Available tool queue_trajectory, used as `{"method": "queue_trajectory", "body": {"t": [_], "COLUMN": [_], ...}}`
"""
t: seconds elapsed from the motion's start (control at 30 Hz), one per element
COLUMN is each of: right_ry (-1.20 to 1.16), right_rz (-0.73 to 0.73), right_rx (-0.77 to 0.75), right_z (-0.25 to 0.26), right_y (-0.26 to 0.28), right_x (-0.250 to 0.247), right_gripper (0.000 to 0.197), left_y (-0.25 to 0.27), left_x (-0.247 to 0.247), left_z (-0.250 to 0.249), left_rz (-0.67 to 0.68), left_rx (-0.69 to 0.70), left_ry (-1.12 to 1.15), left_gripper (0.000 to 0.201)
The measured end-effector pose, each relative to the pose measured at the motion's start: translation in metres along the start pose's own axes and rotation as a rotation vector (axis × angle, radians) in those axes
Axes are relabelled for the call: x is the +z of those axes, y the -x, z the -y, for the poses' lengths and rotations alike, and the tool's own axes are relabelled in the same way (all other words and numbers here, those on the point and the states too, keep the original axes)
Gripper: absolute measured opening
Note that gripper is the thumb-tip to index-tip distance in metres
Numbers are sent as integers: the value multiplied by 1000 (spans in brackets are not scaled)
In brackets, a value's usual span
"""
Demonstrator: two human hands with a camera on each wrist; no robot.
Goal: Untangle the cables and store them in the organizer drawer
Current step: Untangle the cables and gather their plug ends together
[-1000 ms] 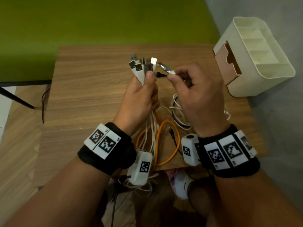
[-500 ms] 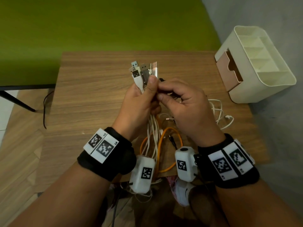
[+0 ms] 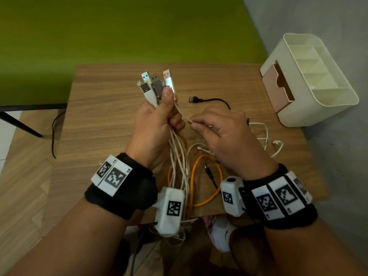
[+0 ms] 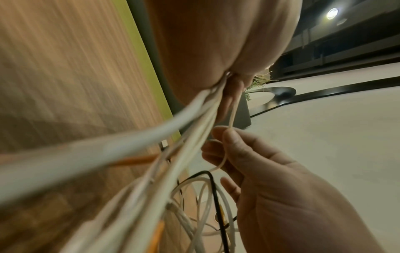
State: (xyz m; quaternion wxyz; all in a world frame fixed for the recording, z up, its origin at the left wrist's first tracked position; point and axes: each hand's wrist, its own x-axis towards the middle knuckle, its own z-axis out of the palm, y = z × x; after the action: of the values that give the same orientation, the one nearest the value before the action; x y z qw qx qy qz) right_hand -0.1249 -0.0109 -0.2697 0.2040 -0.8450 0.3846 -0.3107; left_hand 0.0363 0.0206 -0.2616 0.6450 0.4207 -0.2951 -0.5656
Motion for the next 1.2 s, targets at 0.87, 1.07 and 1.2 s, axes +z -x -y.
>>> {"method": "queue_trajectory", "body": {"t": [0.87, 1.07, 1.2], "right_ry": [2, -285, -341], "right_rz": [-45, -19, -49], "right_rx": [244, 329, 328], "right_z": [11, 23, 27], "right_y": [-10, -9, -9], "right_x": [-25, -29, -32], "right_gripper": [6, 33, 28], "left_y": [8, 7, 11], "left_x": [2, 2, 5], "left_z": [-14, -11, -12], "left_rz": [151, 189, 157], "left_rx": [91, 109, 144], "left_ry": [-576, -767, -768], "left_gripper": [18, 20, 8]}}
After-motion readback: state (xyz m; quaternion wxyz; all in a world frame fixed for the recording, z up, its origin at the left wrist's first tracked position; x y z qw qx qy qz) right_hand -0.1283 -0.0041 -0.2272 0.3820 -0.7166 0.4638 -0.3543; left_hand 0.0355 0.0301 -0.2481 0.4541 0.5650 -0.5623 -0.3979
